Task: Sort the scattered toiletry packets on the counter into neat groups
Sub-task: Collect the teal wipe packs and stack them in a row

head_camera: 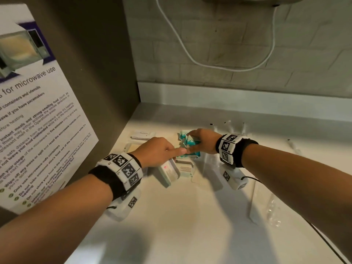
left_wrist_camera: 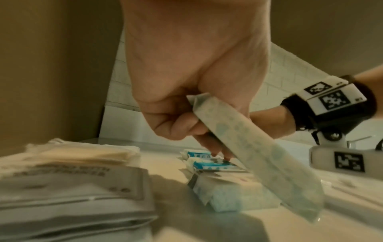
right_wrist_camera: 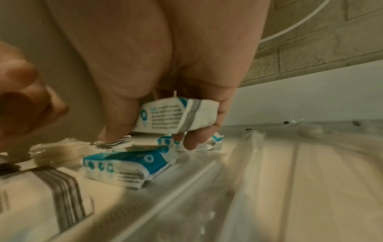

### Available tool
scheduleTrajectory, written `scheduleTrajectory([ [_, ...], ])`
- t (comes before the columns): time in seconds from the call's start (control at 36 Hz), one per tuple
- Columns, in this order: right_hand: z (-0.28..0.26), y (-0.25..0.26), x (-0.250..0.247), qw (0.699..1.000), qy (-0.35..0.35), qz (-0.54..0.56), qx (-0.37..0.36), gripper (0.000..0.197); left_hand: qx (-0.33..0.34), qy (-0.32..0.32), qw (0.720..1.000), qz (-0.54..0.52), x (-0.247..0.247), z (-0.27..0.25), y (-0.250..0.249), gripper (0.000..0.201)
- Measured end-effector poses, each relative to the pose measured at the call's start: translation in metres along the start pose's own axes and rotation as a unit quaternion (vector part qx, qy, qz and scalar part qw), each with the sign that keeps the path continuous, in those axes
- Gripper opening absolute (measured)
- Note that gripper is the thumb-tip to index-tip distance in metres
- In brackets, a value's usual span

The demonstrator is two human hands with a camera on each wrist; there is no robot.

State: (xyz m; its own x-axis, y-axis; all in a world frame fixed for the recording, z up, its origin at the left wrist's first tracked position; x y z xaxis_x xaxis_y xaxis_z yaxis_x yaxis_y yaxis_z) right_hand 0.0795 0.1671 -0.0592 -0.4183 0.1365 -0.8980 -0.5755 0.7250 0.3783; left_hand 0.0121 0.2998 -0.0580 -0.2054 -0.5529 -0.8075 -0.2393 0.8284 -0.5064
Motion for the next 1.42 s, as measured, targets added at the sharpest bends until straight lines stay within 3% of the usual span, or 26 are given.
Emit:
scheduleTrajectory([
  [0.22, -0.016, 0.000, -0.010, 0.999, -0.002, 0.046, -0.011, 0.071, -0.059, 0.046, 0.992, -0.100, 0.012, -0.017, 0.007, 0.064],
  [0.28, -0.017, -0.003, -0.010, 0.998, -0.014, 0.055, -0.004, 0.071, -0.067, 0.065, 0.991, -0.099, 0.019, -0.022, 0.004, 0.058],
  [0.39, -0.022, -0.003, -0.006, 0.997, -0.029, 0.075, -0.019, 0.057, -0.076, 0.123, 0.988, -0.056, 0.038, -0.033, -0.002, 0.022],
  [0.47, -0.022, -0.001, -0.005, 0.996, -0.039, 0.066, -0.034, 0.053, -0.086, 0.146, 0.985, -0.007, 0.049, -0.041, -0.002, 0.028],
  [0.75, -0.022, -0.002, -0.009, 0.995, -0.054, 0.041, -0.077, 0.050, 0.026, 0.093, 0.984, -0.150, 0.028, -0.052, -0.015, 0.002],
  [0.83, -0.020, -0.003, -0.014, 0.994, -0.062, 0.029, -0.087, 0.046, -0.005, 0.090, 0.983, -0.163, 0.026, -0.052, -0.006, 0.024],
  [0.94, -0.016, -0.004, -0.015, 0.994, -0.066, 0.027, -0.086, 0.046, -0.037, 0.129, 0.972, -0.195, 0.029, -0.059, 0.003, 0.027],
  [1.03, -0.013, -0.004, -0.009, 0.995, -0.049, 0.030, -0.081, 0.047, -0.052, 0.156, 0.969, -0.182, 0.030, -0.060, 0.013, 0.045],
  [1.08, -0.011, -0.003, -0.005, 0.995, -0.047, 0.023, -0.080, 0.050, -0.066, 0.159, 0.959, -0.223, 0.031, -0.057, 0.018, 0.039],
  [1.14, -0.010, -0.001, -0.003, 0.995, -0.050, 0.023, -0.083, 0.052, -0.082, 0.141, 0.955, -0.249, 0.029, -0.054, 0.020, 0.031],
  [1.25, -0.009, 0.002, -0.002, 0.994, -0.055, 0.029, -0.091, 0.051, -0.102, 0.083, 0.961, -0.244, 0.020, -0.049, 0.027, 0.047],
  [1.42, -0.012, 0.007, -0.002, 0.992, -0.059, 0.033, -0.104, 0.051, -0.116, 0.079, 0.964, -0.226, 0.022, -0.051, 0.034, 0.054],
])
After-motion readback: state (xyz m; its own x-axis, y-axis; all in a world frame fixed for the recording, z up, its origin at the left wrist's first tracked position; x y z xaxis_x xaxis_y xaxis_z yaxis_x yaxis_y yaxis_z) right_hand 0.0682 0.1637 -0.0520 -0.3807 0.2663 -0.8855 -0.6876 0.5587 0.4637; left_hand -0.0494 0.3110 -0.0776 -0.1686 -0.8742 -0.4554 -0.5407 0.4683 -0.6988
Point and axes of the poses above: each hand's wrist, its own z-axis towards the middle knuckle, its own x-axis out of the palm, y = z × x, the point moved 8 cm from there along z, towards the middle knuckle, and after that the axes turned 12 degrees about -x, right-handed, at the moved point
